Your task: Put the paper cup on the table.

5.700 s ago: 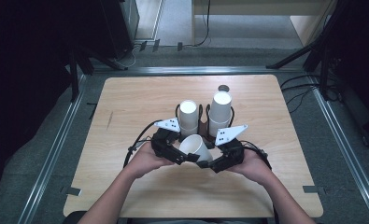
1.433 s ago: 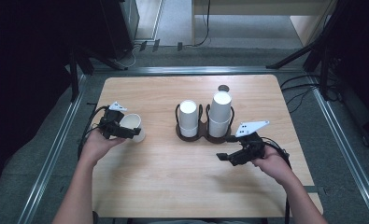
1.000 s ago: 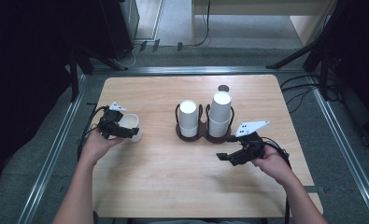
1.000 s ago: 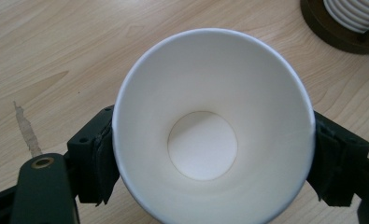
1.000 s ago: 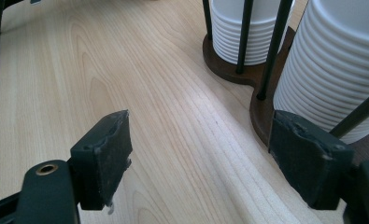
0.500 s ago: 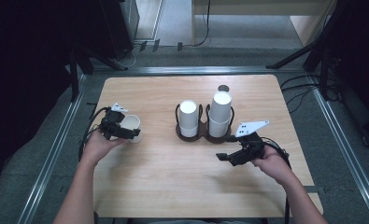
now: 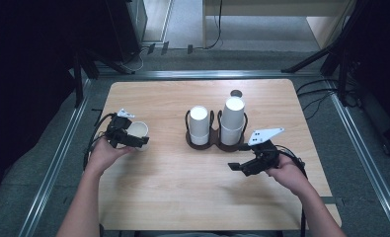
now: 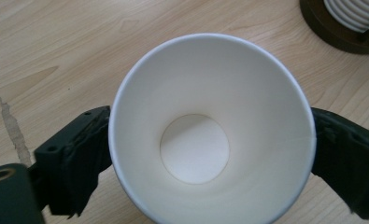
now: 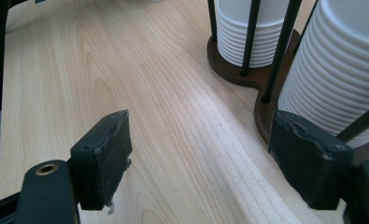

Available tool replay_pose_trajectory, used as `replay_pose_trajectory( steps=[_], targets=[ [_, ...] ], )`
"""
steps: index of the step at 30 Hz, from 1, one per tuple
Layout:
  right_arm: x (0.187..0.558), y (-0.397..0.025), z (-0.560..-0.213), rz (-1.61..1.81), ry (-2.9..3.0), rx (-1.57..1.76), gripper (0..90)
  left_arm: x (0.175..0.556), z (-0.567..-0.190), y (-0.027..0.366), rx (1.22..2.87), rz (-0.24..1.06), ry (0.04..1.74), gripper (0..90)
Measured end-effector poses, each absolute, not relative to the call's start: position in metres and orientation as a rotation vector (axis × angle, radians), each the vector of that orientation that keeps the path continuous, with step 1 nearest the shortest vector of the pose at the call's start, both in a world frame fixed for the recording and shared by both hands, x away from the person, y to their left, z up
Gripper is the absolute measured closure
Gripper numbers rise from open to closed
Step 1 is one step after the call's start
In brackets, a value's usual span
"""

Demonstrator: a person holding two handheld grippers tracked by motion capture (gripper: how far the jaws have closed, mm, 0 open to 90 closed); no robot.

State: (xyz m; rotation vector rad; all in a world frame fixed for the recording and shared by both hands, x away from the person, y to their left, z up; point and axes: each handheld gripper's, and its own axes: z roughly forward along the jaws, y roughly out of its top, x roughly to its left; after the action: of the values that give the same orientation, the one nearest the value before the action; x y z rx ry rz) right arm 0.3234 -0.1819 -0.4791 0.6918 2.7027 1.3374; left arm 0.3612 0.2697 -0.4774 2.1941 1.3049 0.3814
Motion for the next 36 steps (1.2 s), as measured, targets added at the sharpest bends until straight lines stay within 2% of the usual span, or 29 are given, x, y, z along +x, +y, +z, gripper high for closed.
replay_pose_trajectory(
  steps=[3, 36],
  targets=[
    [0.323, -0.182, -0.479, 1.341, 2.702, 0.696, 22.0, 0.361, -0.476, 0.271, 2.176, 0.373, 1.314, 0.5],
    [0.323, -0.184, -0.478, 1.349, 2.702, 0.697, 22.0, 0.345, -0.431, 0.269, 2.078, 0.358, 1.249, 0.4]
  ],
)
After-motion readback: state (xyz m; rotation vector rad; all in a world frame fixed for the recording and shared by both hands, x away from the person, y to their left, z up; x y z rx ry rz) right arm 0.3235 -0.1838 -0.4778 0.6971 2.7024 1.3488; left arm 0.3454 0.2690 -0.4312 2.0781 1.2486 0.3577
